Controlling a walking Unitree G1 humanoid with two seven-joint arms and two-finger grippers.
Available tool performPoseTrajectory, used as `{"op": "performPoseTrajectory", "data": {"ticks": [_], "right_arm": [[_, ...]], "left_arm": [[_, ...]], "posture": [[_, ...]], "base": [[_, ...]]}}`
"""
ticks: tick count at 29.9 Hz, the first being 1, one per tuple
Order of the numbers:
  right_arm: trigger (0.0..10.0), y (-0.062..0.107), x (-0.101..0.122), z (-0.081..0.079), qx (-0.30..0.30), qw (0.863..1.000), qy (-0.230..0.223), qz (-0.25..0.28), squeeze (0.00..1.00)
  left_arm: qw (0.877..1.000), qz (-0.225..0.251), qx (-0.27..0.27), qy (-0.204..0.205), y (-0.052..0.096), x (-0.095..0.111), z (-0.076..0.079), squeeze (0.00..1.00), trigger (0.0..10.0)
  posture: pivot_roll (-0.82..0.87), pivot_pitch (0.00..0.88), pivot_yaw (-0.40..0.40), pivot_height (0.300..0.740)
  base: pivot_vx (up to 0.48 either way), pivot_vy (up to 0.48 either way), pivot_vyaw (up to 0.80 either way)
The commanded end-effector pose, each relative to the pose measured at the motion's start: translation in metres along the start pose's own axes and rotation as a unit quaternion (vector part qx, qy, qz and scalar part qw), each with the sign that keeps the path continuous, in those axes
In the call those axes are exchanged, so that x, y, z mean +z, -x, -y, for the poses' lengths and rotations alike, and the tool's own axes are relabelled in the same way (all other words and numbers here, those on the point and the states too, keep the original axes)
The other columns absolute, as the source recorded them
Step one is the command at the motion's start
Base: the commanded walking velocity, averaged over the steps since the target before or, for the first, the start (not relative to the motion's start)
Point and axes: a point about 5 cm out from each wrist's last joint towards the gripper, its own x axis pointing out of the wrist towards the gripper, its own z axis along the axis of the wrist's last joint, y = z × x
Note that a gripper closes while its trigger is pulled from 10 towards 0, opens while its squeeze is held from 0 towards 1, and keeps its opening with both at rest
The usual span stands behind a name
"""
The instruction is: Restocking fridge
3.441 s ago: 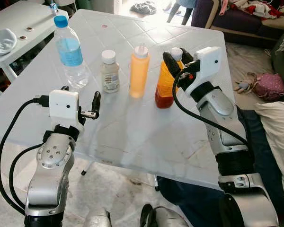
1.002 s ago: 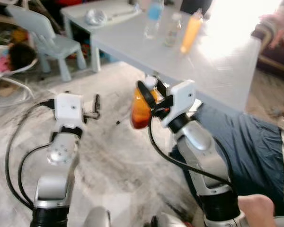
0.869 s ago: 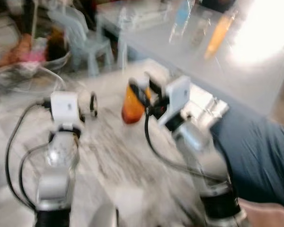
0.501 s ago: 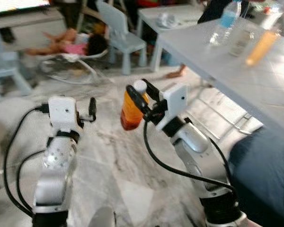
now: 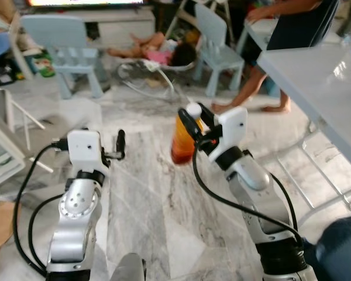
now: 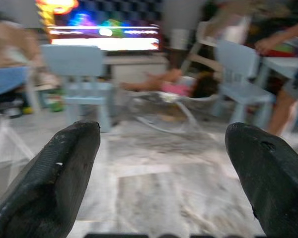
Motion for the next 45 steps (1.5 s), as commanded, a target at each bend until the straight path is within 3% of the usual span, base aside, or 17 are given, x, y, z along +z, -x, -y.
{"op": "performPoseTrajectory", "data": {"ticks": [1,9,17,19,27,34,40,45], "right_arm": [[10.0,-0.002,0.009,-0.003,0.012,1.000,0.006,0.024,0.00],[10.0,-0.001,0.005,-0.004,0.005,1.000,0.004,0.021,0.00],[10.0,-0.002,0.003,-0.003,-0.001,1.000,0.001,0.018,0.00],[10.0,-0.002,0.002,-0.002,-0.004,1.000,0.000,0.017,0.00],[10.0,-0.002,0.002,-0.003,-0.003,1.000,0.006,0.018,0.00],[10.0,-0.006,0.003,-0.004,-0.001,1.000,0.015,0.024,0.00],[10.0,-0.011,0.006,-0.005,-0.003,0.999,0.021,0.028,0.00],[10.0,-0.009,0.003,-0.006,-0.009,1.000,0.019,0.022,0.00]], "left_arm": [[1.000,0.002,0.004,-0.001,0.000,0.001,0.000,0.00,10.0],[1.000,0.005,0.015,-0.004,0.001,0.000,-0.004,0.00,10.0],[1.000,0.009,0.005,0.005,-0.001,0.001,0.000,0.00,10.0],[1.000,0.013,-0.021,0.007,0.000,0.003,0.002,0.00,10.0],[1.000,0.012,-0.015,0.013,0.000,0.003,0.004,0.00,10.0],[1.000,0.018,-0.019,0.004,-0.002,0.005,0.004,0.00,10.0],[0.999,0.033,-0.018,-0.015,-0.006,0.013,0.001,0.00,10.0],[0.999,0.025,-0.022,-0.003,-0.003,0.009,0.000,0.00,10.0]], "posture": [[0.13,0.036,-0.100,0.740],[0.13,0.034,-0.102,0.740],[0.13,0.033,-0.102,0.740],[0.13,0.034,-0.101,0.740],[0.13,0.035,-0.101,0.740],[0.14,0.028,-0.091,0.740],[0.15,0.037,-0.080,0.740],[0.15,0.034,-0.080,0.740]], "base": [[0.000,0.289,0.80],[0.000,0.460,0.80],[0.000,0.480,0.00],[0.000,0.478,0.00],[0.000,0.476,0.00],[0.000,0.477,0.80],[0.000,0.052,0.80],[0.000,0.000,0.48]]}}
